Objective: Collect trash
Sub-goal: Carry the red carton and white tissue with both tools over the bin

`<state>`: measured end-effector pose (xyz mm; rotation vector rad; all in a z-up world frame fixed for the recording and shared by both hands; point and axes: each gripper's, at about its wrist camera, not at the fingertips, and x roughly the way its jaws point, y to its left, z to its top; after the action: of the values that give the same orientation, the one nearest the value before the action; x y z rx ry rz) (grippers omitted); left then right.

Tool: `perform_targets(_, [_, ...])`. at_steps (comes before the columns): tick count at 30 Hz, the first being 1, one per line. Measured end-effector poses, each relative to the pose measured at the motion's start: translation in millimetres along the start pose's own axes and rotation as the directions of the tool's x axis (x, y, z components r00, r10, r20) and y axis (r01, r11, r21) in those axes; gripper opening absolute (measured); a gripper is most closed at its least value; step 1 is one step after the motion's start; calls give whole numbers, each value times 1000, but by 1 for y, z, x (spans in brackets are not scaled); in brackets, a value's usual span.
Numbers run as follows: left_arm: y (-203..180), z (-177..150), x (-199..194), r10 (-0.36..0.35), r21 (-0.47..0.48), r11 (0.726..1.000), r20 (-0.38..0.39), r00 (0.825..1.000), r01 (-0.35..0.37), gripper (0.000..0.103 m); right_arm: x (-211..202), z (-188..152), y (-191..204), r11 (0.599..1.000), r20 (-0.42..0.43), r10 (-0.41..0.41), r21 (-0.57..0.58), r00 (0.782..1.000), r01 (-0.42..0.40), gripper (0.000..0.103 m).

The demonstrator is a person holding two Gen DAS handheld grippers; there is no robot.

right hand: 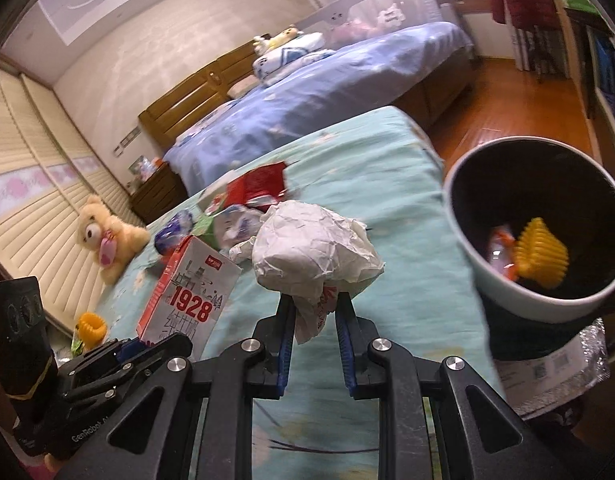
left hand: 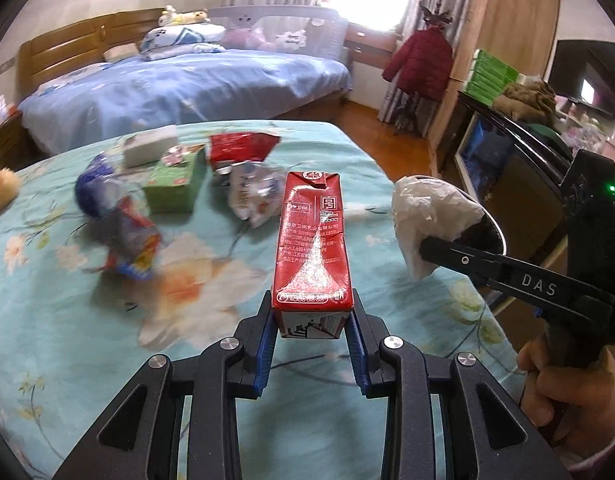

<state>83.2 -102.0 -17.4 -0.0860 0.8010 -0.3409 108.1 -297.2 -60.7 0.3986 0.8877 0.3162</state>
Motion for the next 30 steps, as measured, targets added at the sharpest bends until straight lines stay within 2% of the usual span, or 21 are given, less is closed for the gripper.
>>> perform_targets(15, [-37,33,46,-55,82,995,-20,998,57,31,-32,15,-64,991,51,-112,79,992,108,20])
perform_targets(30, [-79,63,94,-99,146,984,-46,994,104,31,-43,29,-116,970,52,-197,154,979,187,20])
